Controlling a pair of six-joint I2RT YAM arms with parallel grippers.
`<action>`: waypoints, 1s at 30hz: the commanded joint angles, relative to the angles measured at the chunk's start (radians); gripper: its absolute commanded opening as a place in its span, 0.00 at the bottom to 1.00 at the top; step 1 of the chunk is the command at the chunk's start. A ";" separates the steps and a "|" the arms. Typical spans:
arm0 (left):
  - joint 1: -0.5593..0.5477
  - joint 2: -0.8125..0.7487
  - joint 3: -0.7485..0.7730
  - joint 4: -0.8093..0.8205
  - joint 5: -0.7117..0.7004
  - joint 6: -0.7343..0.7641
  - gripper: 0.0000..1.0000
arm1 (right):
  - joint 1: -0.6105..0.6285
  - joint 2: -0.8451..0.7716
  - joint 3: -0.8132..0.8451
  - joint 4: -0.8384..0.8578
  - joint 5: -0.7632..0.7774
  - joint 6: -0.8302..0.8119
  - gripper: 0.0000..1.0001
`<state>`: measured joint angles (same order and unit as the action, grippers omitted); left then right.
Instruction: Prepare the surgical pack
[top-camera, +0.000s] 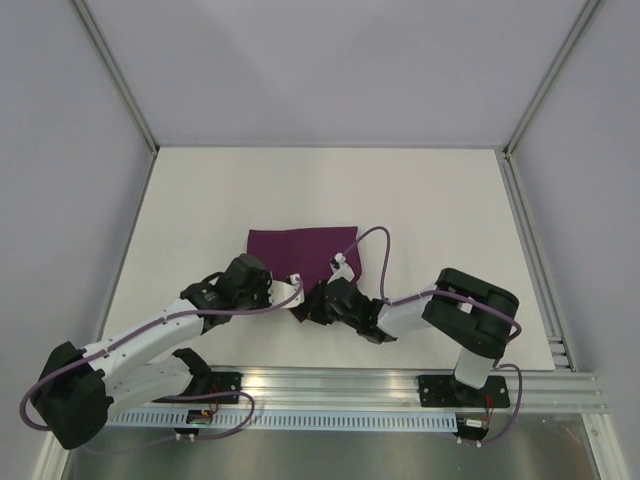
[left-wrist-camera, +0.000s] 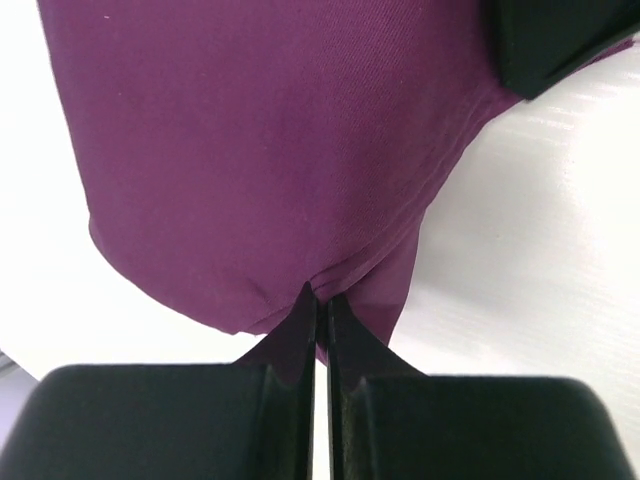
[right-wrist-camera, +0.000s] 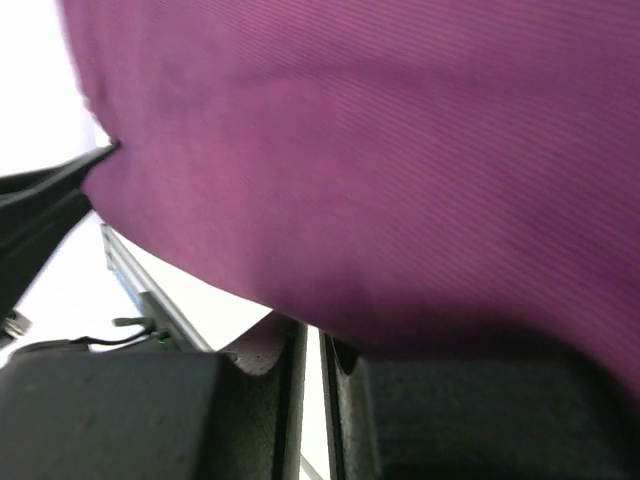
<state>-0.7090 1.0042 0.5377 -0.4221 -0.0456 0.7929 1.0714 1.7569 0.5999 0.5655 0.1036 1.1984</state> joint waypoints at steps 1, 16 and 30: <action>-0.001 -0.059 0.044 0.006 0.039 -0.050 0.00 | 0.005 0.009 0.044 0.137 0.048 0.010 0.09; -0.001 -0.084 0.105 -0.038 0.098 -0.129 0.00 | 0.002 0.079 0.118 0.280 0.200 -0.006 0.01; -0.003 -0.099 0.125 -0.103 0.099 -0.104 0.00 | 0.002 0.231 0.098 0.502 0.487 0.064 0.01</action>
<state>-0.7063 0.9417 0.6178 -0.4938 0.0170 0.6888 1.0859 1.9469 0.6933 0.9833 0.3897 1.2476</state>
